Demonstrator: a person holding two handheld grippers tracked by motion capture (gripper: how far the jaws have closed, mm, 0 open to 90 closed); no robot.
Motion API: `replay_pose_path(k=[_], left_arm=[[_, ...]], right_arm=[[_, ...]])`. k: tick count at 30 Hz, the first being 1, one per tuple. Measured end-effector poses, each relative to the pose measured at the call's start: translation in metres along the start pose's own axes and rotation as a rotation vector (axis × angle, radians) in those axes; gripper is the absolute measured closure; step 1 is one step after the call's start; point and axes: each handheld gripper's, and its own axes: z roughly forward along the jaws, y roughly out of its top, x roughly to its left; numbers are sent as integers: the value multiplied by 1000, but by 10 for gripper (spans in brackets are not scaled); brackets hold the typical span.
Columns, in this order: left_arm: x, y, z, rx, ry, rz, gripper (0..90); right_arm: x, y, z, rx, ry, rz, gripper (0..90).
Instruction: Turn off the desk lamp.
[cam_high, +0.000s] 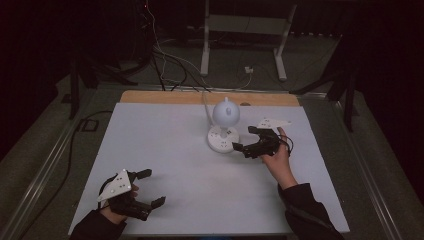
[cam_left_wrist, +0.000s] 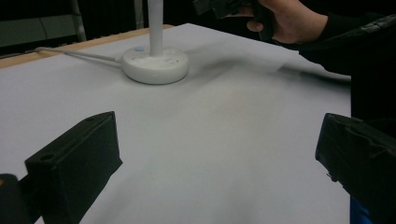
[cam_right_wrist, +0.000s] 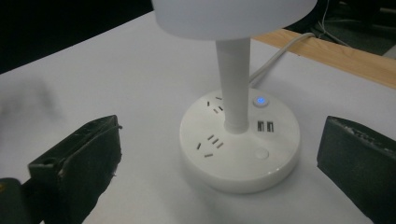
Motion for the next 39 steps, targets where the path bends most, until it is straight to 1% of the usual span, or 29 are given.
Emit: replay_pose_path(k=[1,4,8,11,13,17,23,27,28,29,32,33,37,39], left_arm=[[0,0,0,-2,2,0,5],[-2,0,-1,-1,0,3,5],[-2,0,-2,-2,-4,6,5],[-2,0,-1,-2,-9,6,5],[-2,0,-1,-1,-8,6,5],[-2,0,-1,1,-8,11,5],[-3,0,-1,0,-9,10,5],[-3,0,-1,1,-9,11,5],[-3,0,-1,-1,-10,10,5],[-3,0,-1,-1,-9,10,5],[-2,0,-1,0,-8,6,5],[-2,0,-1,1,-6,6,5],[-2,0,-1,2,-8,10,5],[-3,0,-1,2,-7,8,5]], right_arm=[[1,-2,-2,-15,3,-9,0],[2,-7,-9,-5,16,-13,0],[8,-17,-20,1,13,-24,0],[12,-25,-29,13,21,-23,0],[15,-31,-34,21,33,-10,0],[20,-42,-46,39,25,-15,0],[25,-59,-63,51,27,11,0],[28,-70,-74,57,6,8,0],[29,-72,-77,59,1,11,0],[29,-75,-79,64,7,21,0],[30,-82,-85,75,3,22,0],[30,-85,-88,70,8,20,0],[31,-93,-97,56,-1,19,0],[31,-98,-100,69,-7,13,0]])
